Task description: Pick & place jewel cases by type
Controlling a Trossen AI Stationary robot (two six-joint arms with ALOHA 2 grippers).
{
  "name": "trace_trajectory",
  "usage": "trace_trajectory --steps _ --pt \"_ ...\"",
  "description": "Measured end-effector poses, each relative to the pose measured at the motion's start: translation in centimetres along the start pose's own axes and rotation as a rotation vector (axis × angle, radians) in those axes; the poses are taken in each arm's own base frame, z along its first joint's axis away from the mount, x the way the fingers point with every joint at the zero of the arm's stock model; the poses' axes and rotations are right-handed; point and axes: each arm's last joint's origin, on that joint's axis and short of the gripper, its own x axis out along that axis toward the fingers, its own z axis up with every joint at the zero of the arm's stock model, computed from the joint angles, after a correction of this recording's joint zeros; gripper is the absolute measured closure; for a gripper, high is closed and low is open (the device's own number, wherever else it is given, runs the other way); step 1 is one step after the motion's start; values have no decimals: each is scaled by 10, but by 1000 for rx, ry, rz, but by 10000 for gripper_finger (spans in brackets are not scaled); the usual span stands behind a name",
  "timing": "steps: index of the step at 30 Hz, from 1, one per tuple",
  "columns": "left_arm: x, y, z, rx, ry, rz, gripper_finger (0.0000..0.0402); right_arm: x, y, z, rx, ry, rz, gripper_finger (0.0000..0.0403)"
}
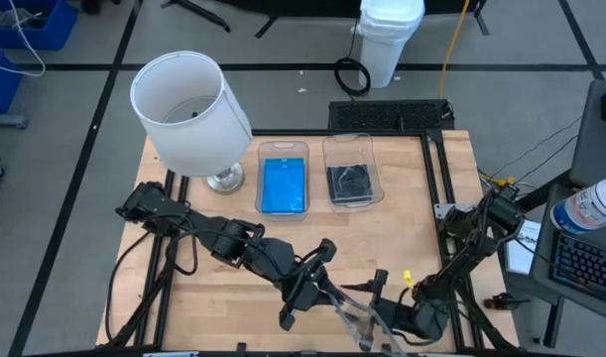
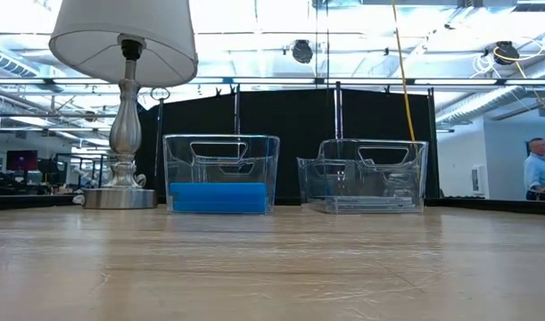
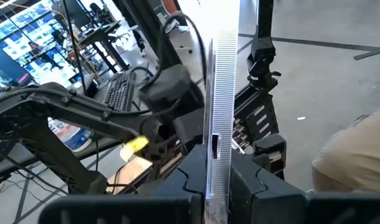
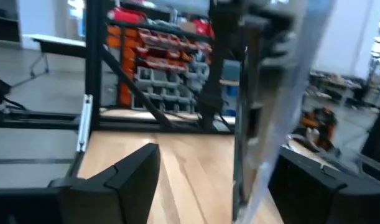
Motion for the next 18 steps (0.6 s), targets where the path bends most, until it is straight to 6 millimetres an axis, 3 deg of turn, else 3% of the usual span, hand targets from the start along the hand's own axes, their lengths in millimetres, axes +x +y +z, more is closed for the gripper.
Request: trace_trajectory --steps 6,14,18 --pt "-1 -3 -1 -13 22 -15 363 4 -3 3 4 -39 45 203" --pt "-1 -6 0 -13 28 -20 359 4 -5 4 -50 -29 -11 376" --pt "0 -7 -1 -23 28 -28 342 5 -6 5 -52 -29 -42 390"
